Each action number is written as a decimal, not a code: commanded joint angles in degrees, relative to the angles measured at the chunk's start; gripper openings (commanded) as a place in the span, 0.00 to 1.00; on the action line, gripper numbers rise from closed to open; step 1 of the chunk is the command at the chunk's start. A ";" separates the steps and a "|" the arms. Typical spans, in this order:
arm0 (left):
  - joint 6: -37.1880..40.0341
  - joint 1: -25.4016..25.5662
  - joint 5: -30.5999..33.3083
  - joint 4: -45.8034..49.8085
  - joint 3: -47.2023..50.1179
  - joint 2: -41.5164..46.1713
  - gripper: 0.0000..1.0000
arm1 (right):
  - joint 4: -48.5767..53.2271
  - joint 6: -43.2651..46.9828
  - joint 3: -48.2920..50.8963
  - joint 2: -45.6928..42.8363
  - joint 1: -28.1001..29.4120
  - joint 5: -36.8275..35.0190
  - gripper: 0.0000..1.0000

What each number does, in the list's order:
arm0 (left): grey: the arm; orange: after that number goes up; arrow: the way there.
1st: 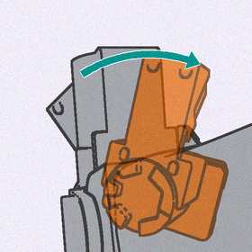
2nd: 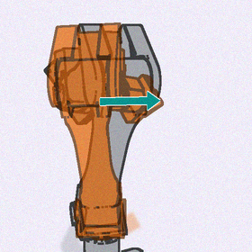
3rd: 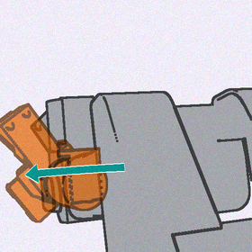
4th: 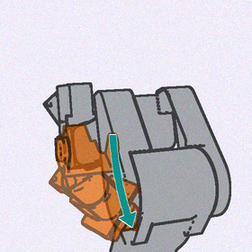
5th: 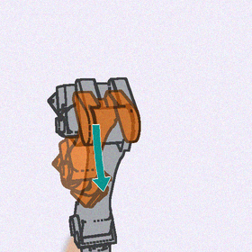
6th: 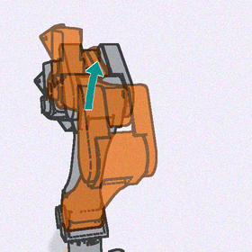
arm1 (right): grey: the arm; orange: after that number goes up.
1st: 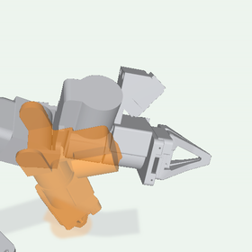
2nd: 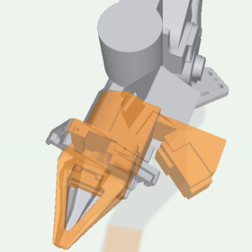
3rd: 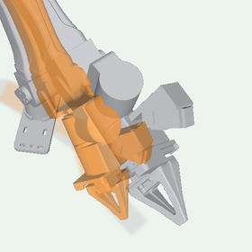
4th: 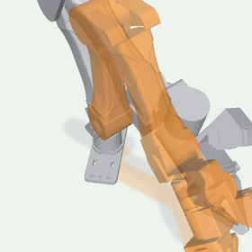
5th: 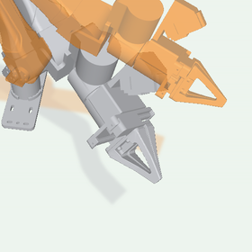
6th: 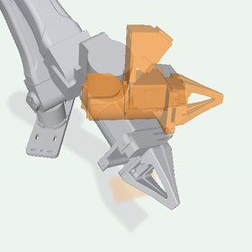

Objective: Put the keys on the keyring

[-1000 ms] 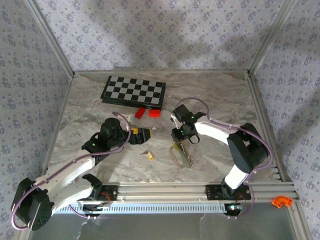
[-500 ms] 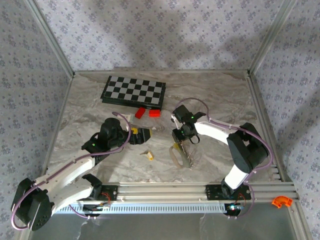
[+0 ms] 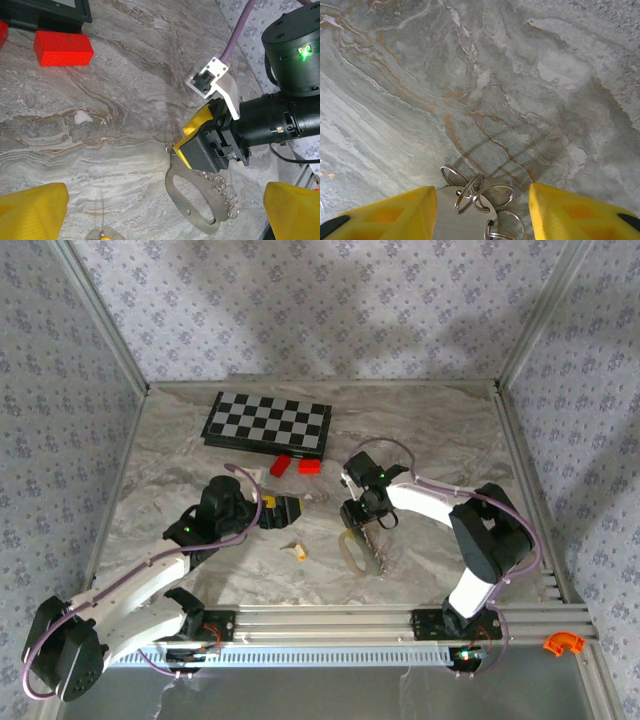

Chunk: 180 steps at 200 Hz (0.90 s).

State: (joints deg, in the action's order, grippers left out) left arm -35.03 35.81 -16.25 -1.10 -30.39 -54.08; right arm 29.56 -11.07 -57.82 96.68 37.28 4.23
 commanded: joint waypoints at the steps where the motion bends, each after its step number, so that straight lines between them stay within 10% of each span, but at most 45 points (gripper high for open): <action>1: 0.57 0.44 0.43 -0.39 -2.04 1.34 1.00 | 0.99 -0.08 -1.45 0.73 0.32 -1.04 0.52; 180: 0.49 0.44 0.10 -0.94 -2.94 0.69 1.00 | 4.51 -0.64 1.47 -4.78 -2.91 -3.73 0.39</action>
State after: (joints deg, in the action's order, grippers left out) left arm -35.03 35.81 -16.03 -1.15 -30.39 -53.98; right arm 31.33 -11.11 -56.16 94.15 34.72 2.17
